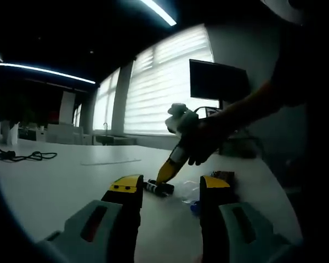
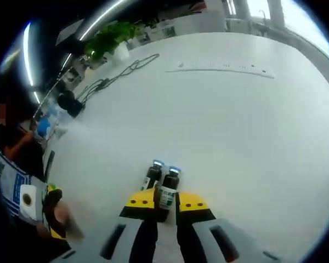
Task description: Grip medicine bottles put into box
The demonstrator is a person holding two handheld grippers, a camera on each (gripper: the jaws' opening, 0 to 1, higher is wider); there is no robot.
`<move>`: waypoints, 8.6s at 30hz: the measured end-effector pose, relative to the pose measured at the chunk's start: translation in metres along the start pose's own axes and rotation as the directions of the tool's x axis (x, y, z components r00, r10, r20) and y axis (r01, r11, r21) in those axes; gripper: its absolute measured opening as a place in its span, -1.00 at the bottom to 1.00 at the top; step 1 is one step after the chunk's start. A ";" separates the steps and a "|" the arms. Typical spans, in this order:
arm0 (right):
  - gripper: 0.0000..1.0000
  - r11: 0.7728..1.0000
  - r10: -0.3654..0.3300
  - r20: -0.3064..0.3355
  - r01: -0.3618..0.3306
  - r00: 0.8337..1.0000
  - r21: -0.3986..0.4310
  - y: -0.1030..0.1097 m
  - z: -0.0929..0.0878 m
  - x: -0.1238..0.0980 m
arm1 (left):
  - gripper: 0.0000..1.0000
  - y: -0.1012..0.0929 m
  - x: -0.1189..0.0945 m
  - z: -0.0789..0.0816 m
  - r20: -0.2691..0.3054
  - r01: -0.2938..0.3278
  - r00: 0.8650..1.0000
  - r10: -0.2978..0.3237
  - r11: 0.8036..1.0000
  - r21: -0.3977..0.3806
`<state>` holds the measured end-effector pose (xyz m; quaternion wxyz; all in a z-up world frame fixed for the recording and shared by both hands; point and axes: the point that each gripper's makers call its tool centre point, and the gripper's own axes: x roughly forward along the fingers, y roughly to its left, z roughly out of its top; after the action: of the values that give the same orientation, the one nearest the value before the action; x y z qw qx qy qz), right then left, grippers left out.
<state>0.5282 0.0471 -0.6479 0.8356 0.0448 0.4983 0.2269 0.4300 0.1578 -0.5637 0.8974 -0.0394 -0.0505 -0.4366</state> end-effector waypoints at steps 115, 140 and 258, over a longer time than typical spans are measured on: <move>-0.88 0.655 0.369 0.208 -0.094 0.906 -0.750 0.067 -0.047 -0.068 | -0.33 0.004 0.005 -0.012 -0.060 -0.019 0.998 0.019 1.000 0.005; -0.87 0.375 0.355 -0.060 -0.201 0.933 -0.905 0.068 -0.068 -0.044 | -0.33 0.005 0.005 -0.013 -0.064 -0.021 0.998 0.022 1.000 0.016; -0.57 0.888 0.178 0.136 -0.099 0.975 -0.449 0.047 -0.001 -0.022 | -0.34 -0.002 0.001 -0.004 -0.014 0.020 1.000 -0.020 1.000 0.011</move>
<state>0.5029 0.0797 -0.6163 0.8458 -0.0898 0.3552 0.3878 0.4291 0.1549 -0.5674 0.8935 -0.0309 -0.0471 -0.4456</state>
